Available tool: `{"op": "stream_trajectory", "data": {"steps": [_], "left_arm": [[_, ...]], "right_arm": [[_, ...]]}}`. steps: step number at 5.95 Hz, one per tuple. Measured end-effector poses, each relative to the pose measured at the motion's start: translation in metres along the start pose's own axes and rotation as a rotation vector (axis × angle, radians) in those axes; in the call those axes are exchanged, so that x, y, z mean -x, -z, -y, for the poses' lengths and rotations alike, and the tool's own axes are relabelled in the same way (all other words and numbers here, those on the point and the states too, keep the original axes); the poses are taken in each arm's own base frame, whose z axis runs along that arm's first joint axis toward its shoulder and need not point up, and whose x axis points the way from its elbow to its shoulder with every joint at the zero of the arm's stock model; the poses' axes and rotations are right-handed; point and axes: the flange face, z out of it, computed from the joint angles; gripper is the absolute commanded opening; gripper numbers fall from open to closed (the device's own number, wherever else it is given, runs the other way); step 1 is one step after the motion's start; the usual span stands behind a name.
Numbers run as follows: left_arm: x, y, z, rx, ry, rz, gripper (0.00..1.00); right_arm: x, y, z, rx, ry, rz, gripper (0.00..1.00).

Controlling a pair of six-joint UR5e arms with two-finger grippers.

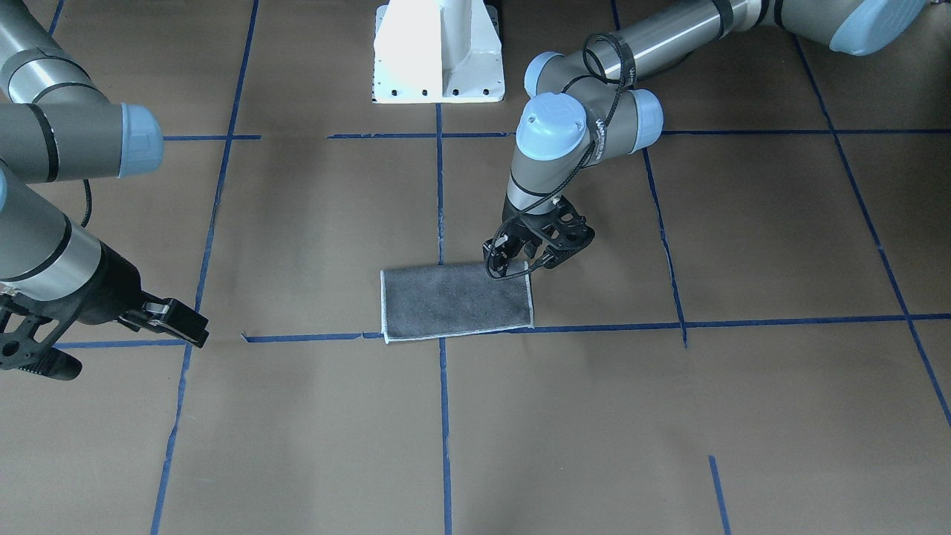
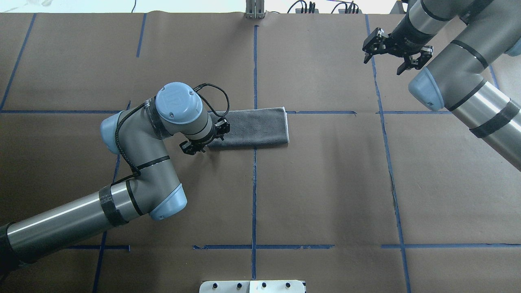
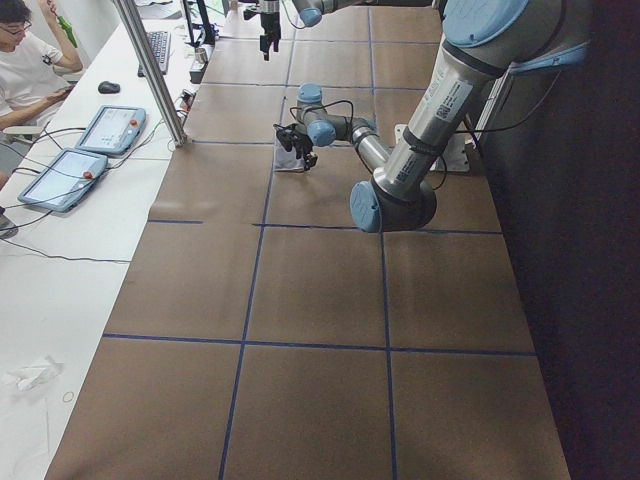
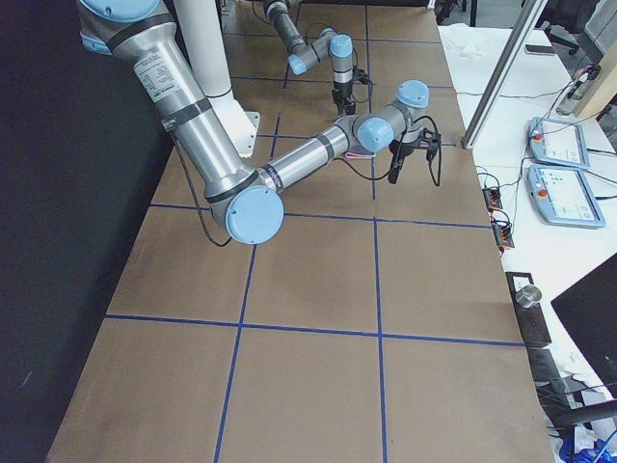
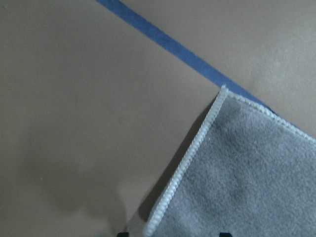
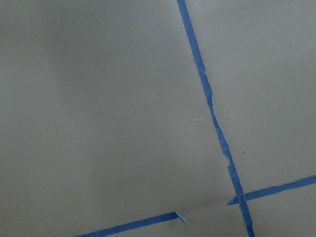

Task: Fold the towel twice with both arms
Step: 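Grasp the end of the folded grey strip with the left gripper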

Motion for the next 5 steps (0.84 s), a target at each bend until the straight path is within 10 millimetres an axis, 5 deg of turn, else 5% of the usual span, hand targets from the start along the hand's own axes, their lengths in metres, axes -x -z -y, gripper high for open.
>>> {"op": "stream_trajectory", "data": {"steps": [2,5], "left_arm": [[0.0013,-0.0036,0.0064,-0.006,0.006,0.007,0.58],[0.0005,-0.0054,0.0051,-0.003,0.008,0.004,0.24]], "right_arm": [[-0.0058,-0.0014,-0.0001,0.001,-0.002,-0.004,1.0],[-0.0101,0.0011,0.0031,-0.004,0.0,-0.005,1.0]]}}
